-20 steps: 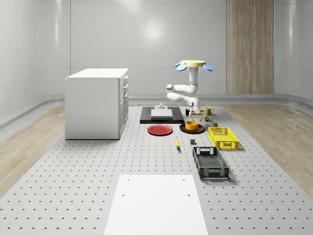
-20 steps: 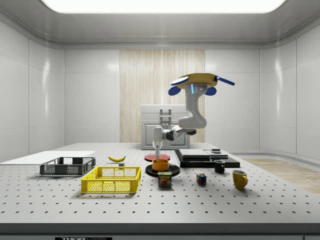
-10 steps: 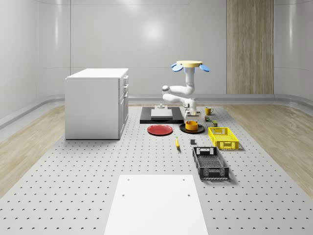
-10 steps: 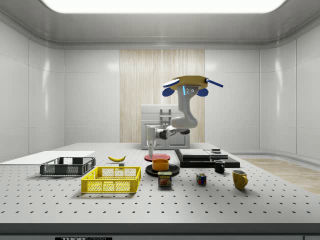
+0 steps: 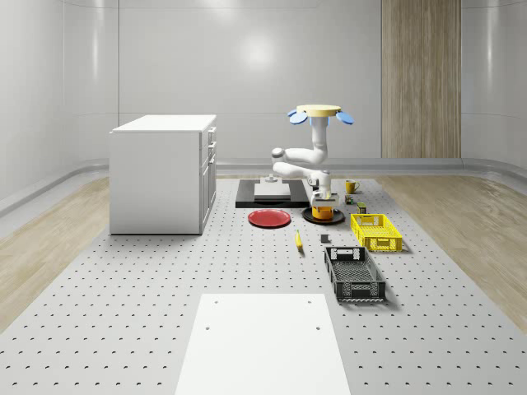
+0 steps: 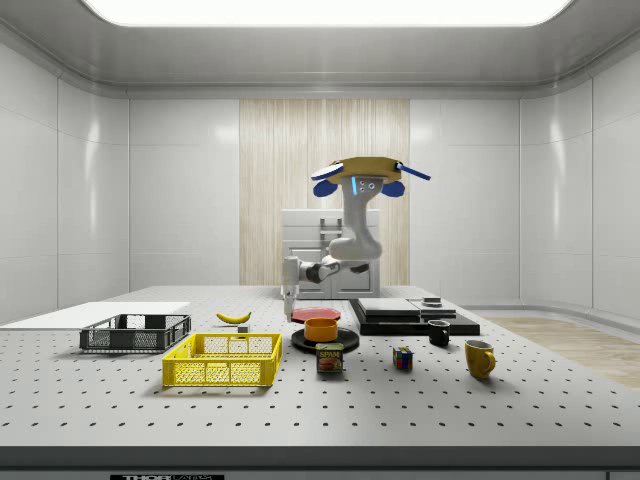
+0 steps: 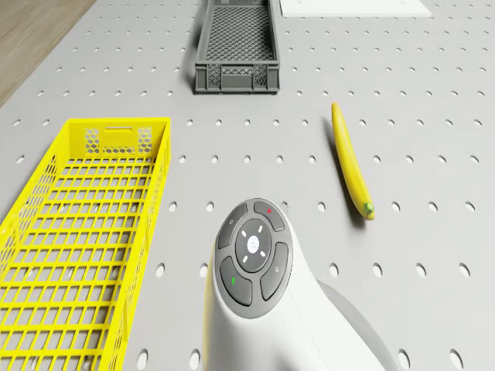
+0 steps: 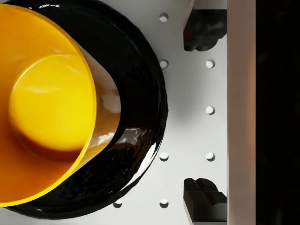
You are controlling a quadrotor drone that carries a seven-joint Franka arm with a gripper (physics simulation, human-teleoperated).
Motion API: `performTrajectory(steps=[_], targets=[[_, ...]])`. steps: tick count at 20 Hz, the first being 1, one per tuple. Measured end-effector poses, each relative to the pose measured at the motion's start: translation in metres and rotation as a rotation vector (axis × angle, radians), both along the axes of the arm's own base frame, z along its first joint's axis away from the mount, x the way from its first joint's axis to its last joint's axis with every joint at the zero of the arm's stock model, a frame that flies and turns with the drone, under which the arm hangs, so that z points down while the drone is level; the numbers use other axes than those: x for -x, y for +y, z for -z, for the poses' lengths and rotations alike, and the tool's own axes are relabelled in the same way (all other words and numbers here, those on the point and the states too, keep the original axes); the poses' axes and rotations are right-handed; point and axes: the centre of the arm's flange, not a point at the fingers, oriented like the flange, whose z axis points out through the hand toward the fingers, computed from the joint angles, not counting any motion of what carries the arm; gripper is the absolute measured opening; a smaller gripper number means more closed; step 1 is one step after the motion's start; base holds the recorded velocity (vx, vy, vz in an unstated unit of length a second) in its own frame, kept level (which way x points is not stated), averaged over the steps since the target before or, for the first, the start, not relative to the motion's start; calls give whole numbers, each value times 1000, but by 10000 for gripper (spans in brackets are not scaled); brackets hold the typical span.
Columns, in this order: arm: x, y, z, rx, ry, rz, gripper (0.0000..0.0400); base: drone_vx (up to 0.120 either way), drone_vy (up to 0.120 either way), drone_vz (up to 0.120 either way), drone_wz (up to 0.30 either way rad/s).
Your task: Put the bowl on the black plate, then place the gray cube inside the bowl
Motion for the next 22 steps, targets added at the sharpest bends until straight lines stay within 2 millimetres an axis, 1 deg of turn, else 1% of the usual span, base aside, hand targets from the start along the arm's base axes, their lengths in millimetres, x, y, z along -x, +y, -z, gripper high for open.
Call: performTrajectory(steps=[1,3,10,15,17,18,22], targets=[[0,0,0,0,0,0,400,120,-80,0,0],[0,0,0,0,0,0,400,120,0,-40,0],[0,0,0,0,0,0,400,120,0,-120,0],[0,0,0,0,0,0,400,120,-8,0,0],[0,0,0,0,0,0,400,120,-120,0,0],[0,0,0,0,0,0,400,120,-40,0,0],[0,0,0,0,0,0,400,120,-10,-100,0]])
